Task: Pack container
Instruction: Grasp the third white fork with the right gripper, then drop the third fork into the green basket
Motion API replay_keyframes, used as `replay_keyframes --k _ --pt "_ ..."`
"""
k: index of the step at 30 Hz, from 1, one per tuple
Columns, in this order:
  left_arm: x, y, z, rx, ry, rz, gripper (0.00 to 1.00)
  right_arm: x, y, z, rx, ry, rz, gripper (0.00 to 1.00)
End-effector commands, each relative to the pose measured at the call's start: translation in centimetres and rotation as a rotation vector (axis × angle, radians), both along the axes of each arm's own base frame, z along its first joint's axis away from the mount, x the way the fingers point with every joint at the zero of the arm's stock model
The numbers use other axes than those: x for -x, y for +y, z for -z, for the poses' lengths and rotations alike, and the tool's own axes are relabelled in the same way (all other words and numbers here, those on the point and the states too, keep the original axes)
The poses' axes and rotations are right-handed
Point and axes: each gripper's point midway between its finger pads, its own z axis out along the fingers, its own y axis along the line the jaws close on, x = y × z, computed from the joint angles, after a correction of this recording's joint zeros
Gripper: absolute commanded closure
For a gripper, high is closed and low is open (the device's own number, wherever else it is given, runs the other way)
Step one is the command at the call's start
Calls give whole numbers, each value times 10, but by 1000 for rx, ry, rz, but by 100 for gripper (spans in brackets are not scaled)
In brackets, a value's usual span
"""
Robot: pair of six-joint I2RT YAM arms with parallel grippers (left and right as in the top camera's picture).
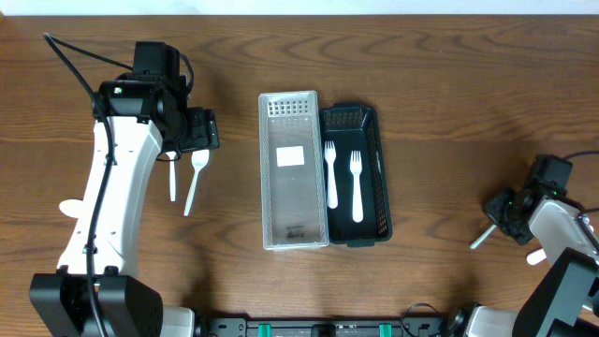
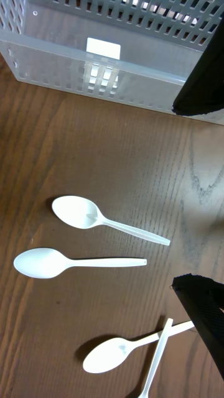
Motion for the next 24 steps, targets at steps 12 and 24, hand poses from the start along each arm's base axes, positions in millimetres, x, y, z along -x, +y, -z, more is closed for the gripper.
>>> replay_keyframes --k 12,24 --pt "-2 2 -3 -5 -6 -3 16 -119 152 -173 22 -339 -671 99" --pt "-2 2 -3 -5 -7 -3 16 -91 289 -134 -59 -214 -1054 99"
